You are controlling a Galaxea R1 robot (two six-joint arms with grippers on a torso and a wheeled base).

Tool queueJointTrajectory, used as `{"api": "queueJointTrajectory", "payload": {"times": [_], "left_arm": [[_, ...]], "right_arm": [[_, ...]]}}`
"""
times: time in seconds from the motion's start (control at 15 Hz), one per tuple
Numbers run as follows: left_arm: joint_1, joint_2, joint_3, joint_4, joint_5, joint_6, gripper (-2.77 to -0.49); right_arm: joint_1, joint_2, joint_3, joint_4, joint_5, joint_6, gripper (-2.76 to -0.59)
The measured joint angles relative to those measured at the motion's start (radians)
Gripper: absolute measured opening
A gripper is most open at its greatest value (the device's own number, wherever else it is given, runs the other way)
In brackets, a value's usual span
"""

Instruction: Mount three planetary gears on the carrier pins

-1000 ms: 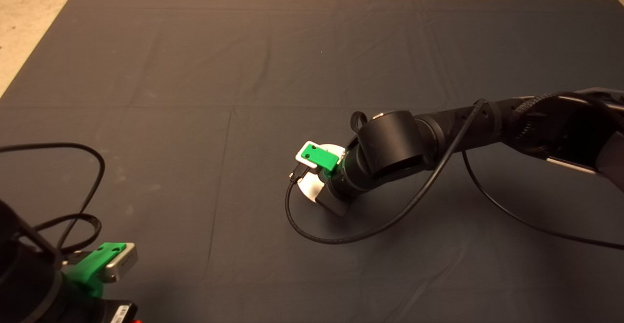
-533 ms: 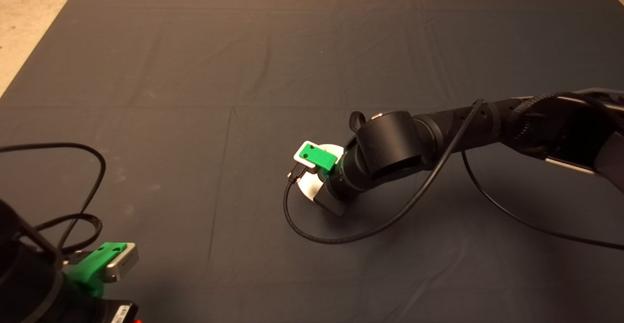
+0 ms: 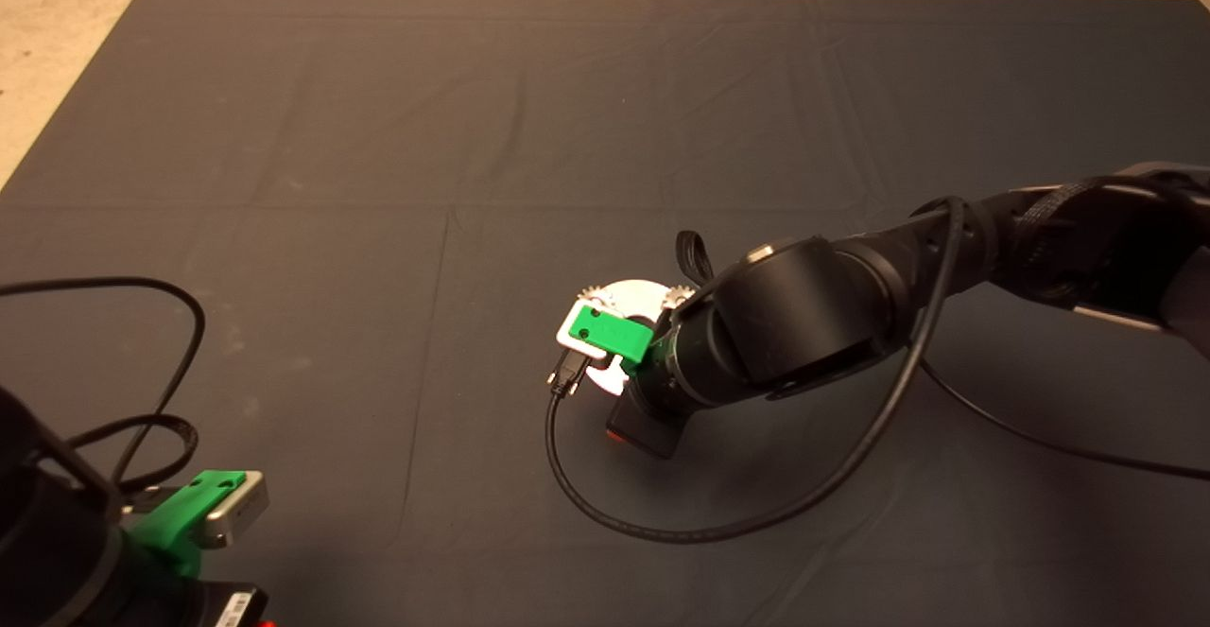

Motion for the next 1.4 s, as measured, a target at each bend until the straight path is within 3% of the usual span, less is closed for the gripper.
{"api": "queueJointTrajectory", "payload": {"times": [0.2, 0.4, 0.53, 0.6, 0.73, 0.8, 0.93, 1.13, 1.27, 1.4], "left_arm": [[0.000, -0.004, 0.000, 0.000, 0.000, 0.000, -0.79], [0.000, -0.017, 0.000, 0.000, 0.000, 0.002, -0.67], [0.000, -0.033, 0.000, 0.000, 0.000, 0.011, -0.64], [0.000, -0.042, 0.000, 0.000, 0.000, 0.014, -0.57], [0.000, -0.077, 0.000, 0.000, -0.001, 0.019, -0.51], [-0.001, -0.103, 0.000, 0.000, -0.001, 0.027, -0.51], [0.000, -0.121, 0.000, -0.005, 0.002, 0.048, -0.51], [-0.001, -0.093, 0.000, -0.018, 0.000, 0.126, -0.51], [-0.001, -0.088, 0.000, -0.026, 0.000, 0.152, -0.51], [-0.001, -0.088, 0.000, -0.039, 0.000, 0.176, -0.51]], "right_arm": [[0.015, -0.034, 0.073, 0.021, 0.003, 0.027, -1.49], [0.014, -0.147, 0.133, 0.111, 0.007, 0.096, -1.35], [0.008, -0.246, 0.138, 0.209, -0.004, 0.131, -1.34], [0.001, -0.286, 0.141, 0.286, -0.008, 0.158, -1.26], [-0.015, -0.341, 0.160, 0.417, -0.007, 0.247, -1.18], [-0.023, -0.363, 0.179, 0.453, -0.006, 0.314, -1.16], [-0.049, -0.418, 0.232, 0.493, -0.004, 0.470, -1.05], [-0.073, -0.465, 0.316, 0.539, -0.004, 0.642, -1.05], [-0.058, -0.477, 0.336, 0.565, -0.003, 0.674, -1.05], [0.009, -0.504, 0.346, 0.576, -0.002, 0.677, -1.05]]}}
